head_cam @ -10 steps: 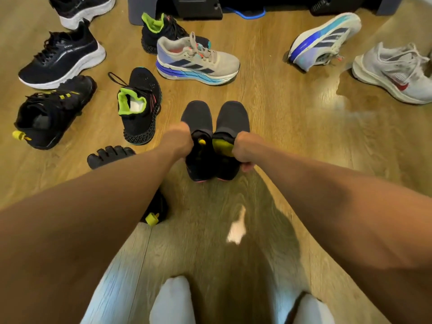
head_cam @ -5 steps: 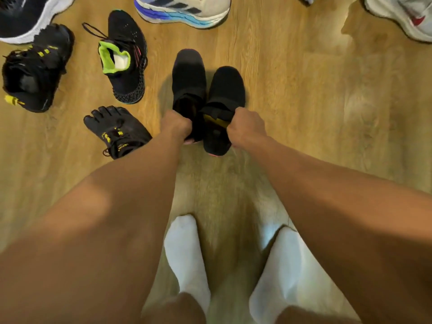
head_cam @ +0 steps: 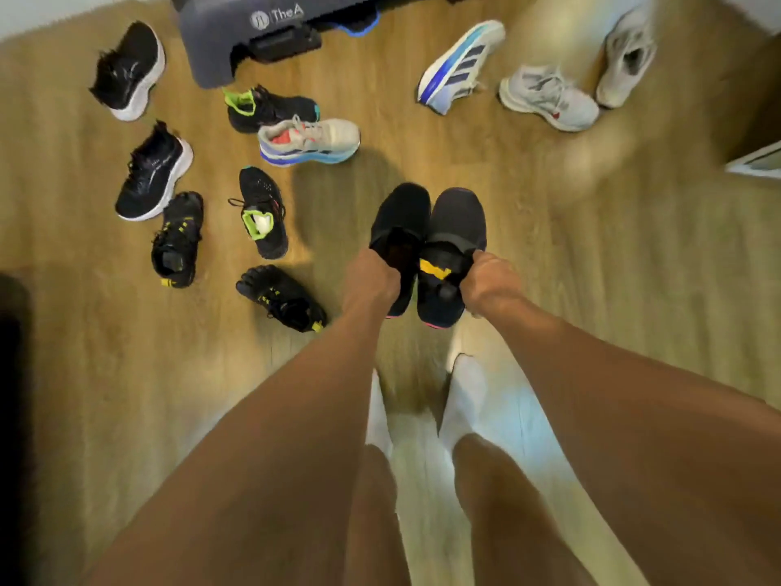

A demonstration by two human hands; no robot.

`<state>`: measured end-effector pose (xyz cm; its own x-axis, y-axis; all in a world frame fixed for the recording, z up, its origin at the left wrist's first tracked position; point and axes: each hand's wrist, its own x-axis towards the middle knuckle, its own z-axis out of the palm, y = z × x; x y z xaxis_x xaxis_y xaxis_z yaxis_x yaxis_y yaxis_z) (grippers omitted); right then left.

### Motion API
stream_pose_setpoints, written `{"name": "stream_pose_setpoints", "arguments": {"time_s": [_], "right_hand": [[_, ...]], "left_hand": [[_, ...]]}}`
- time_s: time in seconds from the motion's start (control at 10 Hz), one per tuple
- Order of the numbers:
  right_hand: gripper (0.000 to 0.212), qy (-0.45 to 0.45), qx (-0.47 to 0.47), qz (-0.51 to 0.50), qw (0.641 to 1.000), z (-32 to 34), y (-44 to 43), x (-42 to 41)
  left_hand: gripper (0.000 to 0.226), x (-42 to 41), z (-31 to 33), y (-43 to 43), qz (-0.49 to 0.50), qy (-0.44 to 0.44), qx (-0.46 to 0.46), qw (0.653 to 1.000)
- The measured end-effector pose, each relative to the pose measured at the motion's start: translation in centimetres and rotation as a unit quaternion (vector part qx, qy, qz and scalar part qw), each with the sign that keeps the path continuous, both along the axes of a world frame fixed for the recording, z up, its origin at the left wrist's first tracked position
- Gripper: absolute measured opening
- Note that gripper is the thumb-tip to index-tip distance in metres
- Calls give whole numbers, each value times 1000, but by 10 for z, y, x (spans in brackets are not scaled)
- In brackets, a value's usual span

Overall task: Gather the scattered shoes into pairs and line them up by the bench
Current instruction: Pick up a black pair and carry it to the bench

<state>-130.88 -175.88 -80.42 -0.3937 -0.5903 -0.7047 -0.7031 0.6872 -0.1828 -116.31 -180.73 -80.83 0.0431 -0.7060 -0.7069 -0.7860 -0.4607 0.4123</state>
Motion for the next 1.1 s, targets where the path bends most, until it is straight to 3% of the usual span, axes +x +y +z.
{"name": "stream_pose_setpoints", "arguments": {"time_s": [0.1, 0.3, 0.4, 0.6, 0.7, 0.9, 1.1], "right_hand": [[35, 8, -35, -28, 999, 102, 9, -25], [30, 102, -103, -124, 982, 288, 73, -61], [31, 148, -125, -183, 964, 347, 111, -69], [25, 259, -189, -307, 896, 448, 209, -83], [28, 290, -208, -345, 868, 477, 263, -87], [35, 302, -227, -470, 798, 485, 382, -75], [28, 303, -203, -549, 752, 482, 514, -50]], "left_hand": [[33, -24, 94, 1, -29, 41, -17, 999], [29, -78, 273, 28, -195, 43, -97, 975], [28, -94, 345, 51, -252, 86, -137, 954], [16, -135, 433, 126, -405, 122, -196, 885], [9, -158, 458, 168, -465, 150, -208, 848], [18, -189, 477, 270, -545, 192, -226, 784], [30, -192, 478, 401, -611, 202, -211, 735]]}}
